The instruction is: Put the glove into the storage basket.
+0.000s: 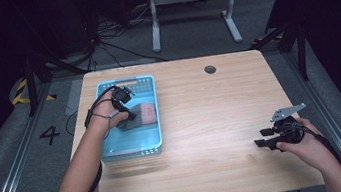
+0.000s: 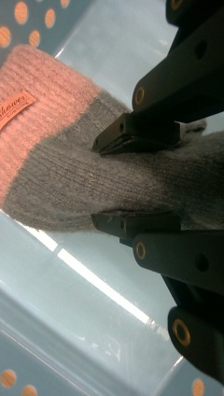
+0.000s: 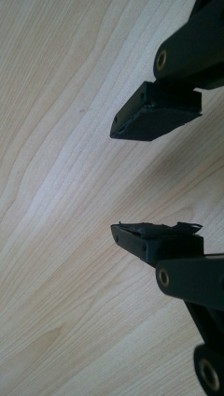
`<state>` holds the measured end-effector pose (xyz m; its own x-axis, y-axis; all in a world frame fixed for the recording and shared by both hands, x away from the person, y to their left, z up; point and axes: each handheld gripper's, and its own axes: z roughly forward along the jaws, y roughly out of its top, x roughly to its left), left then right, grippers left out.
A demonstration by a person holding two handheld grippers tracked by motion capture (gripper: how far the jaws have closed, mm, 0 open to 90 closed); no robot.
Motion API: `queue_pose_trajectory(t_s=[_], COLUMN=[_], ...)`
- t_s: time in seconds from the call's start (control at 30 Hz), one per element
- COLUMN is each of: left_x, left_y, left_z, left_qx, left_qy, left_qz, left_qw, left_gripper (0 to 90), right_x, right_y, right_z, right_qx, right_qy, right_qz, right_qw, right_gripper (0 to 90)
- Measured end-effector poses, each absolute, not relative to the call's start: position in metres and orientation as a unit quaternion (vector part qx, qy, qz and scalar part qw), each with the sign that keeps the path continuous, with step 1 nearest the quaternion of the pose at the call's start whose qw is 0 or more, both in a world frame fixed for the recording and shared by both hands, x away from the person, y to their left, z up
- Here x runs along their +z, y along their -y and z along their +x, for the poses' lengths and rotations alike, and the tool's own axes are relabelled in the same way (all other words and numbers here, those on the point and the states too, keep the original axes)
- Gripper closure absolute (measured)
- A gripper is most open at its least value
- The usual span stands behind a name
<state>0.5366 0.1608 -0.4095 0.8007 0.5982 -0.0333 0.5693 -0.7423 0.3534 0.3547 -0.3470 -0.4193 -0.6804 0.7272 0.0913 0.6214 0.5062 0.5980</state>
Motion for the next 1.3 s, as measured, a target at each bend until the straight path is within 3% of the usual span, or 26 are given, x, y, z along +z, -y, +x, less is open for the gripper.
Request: queue_pose_trajectory(t_s=[0.17, 0.4, 0.8, 1.3], left_x=[-0.414, -0.416, -0.389, -0.337], left_y=[-0.165, -0.166, -0.169, -0.134], left_z=[0.537, 0.537, 0.515, 0.446], left_qx=[0.035, 0.038, 0.071, 0.072], left_qy=[-0.319, -0.322, -0.318, -0.276], left_qz=[0.928, 0.921, 0.905, 0.892], left_qw=[0.187, 0.216, 0.272, 0.351], left_gripper=[61.6, 44.4, 42.5, 44.8], right_x=[-0.419, -0.420, -0.419, -0.411], right_y=[0.348, 0.346, 0.341, 0.329], right_z=[0.355, 0.356, 0.363, 0.383], right_qx=[0.306, 0.307, 0.309, 0.327], right_qy=[-0.865, -0.866, -0.869, -0.875], right_qz=[0.389, 0.386, 0.378, 0.345], right_qw=[0.086, 0.084, 0.084, 0.091], right_gripper=[47.4, 47.0, 46.8, 46.8])
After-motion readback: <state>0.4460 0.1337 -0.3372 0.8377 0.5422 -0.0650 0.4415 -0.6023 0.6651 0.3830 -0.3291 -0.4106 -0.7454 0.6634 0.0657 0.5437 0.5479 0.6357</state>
